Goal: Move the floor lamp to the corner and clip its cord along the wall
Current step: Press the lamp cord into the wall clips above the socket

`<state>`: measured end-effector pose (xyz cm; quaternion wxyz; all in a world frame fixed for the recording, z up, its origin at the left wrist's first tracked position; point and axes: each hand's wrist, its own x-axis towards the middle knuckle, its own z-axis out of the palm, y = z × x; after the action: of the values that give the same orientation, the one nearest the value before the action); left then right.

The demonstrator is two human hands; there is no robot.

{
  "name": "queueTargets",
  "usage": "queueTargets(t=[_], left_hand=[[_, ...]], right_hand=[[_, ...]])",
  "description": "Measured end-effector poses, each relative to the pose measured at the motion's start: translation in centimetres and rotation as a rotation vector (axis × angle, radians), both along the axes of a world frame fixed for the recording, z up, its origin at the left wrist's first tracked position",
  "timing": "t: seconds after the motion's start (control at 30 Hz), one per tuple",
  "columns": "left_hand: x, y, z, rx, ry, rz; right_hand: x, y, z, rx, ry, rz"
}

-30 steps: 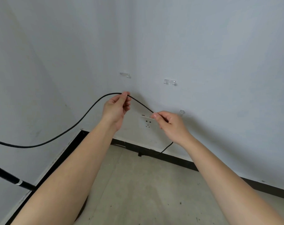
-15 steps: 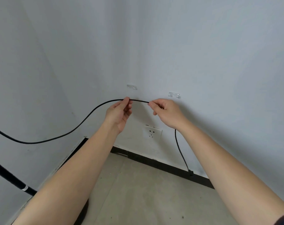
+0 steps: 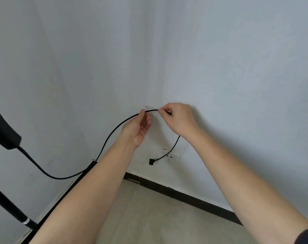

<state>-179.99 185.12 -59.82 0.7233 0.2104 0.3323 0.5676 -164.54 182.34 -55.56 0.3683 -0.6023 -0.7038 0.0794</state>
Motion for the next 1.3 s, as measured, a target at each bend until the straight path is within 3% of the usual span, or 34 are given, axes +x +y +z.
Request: queueTargets(t=[0.53, 1.13, 1.3], left_hand=[[0.9, 0.7, 1.1, -0.186, -0.201, 0.098], [0.6, 1.3, 1.3, -0.099, -0.066, 0.126], [0.4, 1.3, 1.3, -0.050, 0.061, 0.163]], right_hand=[[-1.0, 1.4, -0.3, 0.088, -0.049, -0.027], [-0.9, 1.2, -1.1, 0.199, -0.033, 0.007], [-0.8, 1.3, -1.7, 0.238, -0.037, 0.009]])
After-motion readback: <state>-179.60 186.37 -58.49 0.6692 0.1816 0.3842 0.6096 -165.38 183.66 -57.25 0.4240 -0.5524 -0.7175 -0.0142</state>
